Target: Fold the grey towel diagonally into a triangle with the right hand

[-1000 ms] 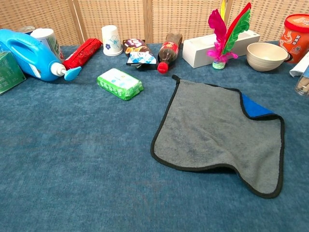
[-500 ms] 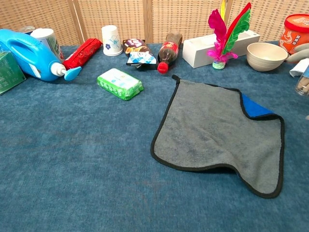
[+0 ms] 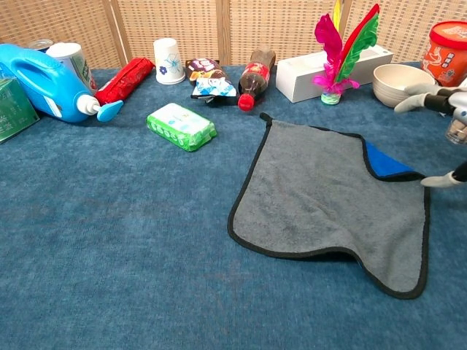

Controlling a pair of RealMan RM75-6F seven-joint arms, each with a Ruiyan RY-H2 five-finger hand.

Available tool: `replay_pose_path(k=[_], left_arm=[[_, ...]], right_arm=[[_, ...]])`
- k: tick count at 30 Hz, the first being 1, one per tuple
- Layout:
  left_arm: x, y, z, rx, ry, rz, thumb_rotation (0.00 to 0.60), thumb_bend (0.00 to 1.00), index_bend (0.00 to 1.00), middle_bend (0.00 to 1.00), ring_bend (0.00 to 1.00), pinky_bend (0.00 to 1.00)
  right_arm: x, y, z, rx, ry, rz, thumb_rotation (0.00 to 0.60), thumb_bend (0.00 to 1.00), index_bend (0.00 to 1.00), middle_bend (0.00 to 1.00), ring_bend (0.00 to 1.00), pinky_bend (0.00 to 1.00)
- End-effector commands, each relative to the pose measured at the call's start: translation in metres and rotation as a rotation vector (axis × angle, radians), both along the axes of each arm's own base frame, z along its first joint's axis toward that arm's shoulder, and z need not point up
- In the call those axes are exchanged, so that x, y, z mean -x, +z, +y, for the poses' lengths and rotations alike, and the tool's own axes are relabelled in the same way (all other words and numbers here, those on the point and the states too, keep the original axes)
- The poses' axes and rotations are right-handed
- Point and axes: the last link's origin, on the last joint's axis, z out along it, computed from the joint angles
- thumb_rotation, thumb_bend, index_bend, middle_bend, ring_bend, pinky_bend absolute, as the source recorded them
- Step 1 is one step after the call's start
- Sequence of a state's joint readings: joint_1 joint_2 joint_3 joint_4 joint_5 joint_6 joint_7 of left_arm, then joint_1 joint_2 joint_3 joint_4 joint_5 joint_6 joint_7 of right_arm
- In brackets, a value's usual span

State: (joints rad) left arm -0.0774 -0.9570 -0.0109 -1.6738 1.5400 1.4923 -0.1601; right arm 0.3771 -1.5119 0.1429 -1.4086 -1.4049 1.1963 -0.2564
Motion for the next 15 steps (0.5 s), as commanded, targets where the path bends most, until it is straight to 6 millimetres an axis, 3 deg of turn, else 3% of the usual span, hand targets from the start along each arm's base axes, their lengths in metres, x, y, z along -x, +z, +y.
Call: replay_pose_path(k=[1,15], left_arm=[[0.000,0.000,0.000,0.000,0.001,0.000,0.600,0.12,0.00,0.00,0.00,0.00],[0.001,0.001,0.001,-0.002,0.004,-0.007,0.600,0.12,0.00,0.00,0.00,0.00]], right_arm=[[0.000,-0.008,-0.002,-0.008,0.012,0.007,0.600,0.00,0.17,0.00,0.00,0.00],[0.002,-0.036,-0.016,-0.009,0.009,0.000,0.600,0.00,0.17,0.00,0.00,0.00]])
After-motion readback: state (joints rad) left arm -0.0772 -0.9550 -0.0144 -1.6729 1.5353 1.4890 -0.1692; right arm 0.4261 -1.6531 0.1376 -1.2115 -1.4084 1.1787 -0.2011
